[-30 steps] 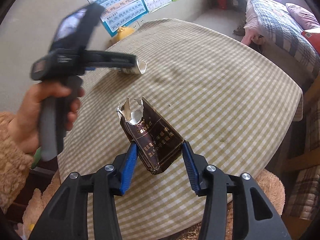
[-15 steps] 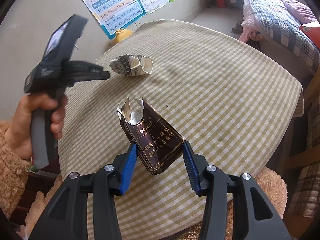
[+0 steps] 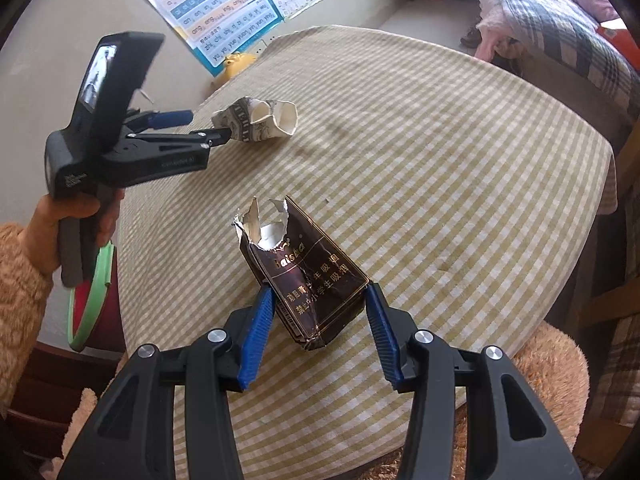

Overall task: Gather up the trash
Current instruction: 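Grasp the newspaper-print carton with the left tool while the right tool grasps the brown cigarette box, then lift the newspaper-print carton and brown cigarette box toward the red bucket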

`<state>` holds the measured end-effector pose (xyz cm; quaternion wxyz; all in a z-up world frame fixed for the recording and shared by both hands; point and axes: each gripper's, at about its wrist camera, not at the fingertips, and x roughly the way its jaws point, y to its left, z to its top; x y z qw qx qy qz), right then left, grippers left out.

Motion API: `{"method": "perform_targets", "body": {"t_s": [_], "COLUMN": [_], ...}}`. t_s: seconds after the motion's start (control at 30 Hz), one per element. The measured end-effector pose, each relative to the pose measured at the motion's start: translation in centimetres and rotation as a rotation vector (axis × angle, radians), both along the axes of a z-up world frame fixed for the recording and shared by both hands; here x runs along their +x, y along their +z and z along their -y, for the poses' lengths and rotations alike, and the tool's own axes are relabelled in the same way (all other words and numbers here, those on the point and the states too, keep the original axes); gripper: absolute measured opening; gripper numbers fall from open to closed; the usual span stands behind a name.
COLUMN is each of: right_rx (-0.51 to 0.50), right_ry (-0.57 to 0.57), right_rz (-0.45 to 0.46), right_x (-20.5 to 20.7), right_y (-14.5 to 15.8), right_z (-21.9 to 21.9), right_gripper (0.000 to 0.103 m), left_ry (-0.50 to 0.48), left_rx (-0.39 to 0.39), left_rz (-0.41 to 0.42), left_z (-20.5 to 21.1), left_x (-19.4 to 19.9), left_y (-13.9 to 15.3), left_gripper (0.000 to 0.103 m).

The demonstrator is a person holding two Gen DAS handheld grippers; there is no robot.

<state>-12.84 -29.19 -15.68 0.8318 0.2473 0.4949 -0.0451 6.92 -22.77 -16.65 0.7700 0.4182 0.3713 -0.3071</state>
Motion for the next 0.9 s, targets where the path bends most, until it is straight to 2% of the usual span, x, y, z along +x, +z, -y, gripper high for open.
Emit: {"method": "perform_targets", "body": {"t_s": [0.13, 0.23, 0.33, 0.4, 0.5, 0.53, 0.6, 0.63, 0.7, 0.9], "right_rx": [0.032, 0.036, 0.049, 0.058, 0.067, 0.069, 0.075, 0.079, 0.082, 0.082], "right_ry": [-0.012, -0.006, -0.006, -0.006, -0.002, -0.002, -0.003, -0.004, -0.003, -0.002], "right_rz": [0.000, 0.001, 0.002, 0.001, -0.004, -0.003, -0.002, -0.001, -0.003, -0.003], "right_x": [-0.1, -0.1, -0.2, -0.2, 0.0, 0.0, 0.0, 0.1, 0.0, 0.0], "right_y": [-0.3, -0.3, -0.3, -0.4, -0.6, -0.6, -0.6, -0.6, -0.6, -0.8], "right_z": [0.5, 0.5, 0.7, 0.7, 0.7, 0.8, 0.8, 0.8, 0.9, 1.0], "right_gripper": [0.046, 0.047, 0.047, 0.048, 0.049, 0.049, 0.049, 0.049, 0.049, 0.049], "left_ry": [-0.064, -0.032, 0.049, 0.067, 0.030, 0.020, 0.019, 0.031, 0.041, 0.075], "left_rx": [0.034, 0.003, -0.051, -0.069, -0.023, -0.035, -0.069, -0.078, -0.093, -0.146], "left_rz": [-0.027, -0.086, -0.199, -0.247, -0.256, -0.240, -0.270, -0.279, -0.283, -0.284], "left_z": [1.6, 2.2, 2.2, 2.2, 2.9, 2.8, 2.9, 2.9, 2.8, 1.8], "left_x": [0.5, 1.8, 3.2, 3.6, 2.7, 2.0, 1.7, 1.6, 1.7, 0.6], "left_y": [-0.6, -0.7, -0.8, -1.0, -2.1, -2.0, -1.8, -1.6, -1.4, -0.6], "left_gripper": [0.070, 0.075, 0.075, 0.075, 0.077, 0.074, 0.053, 0.049, 0.032, 0.031]}}
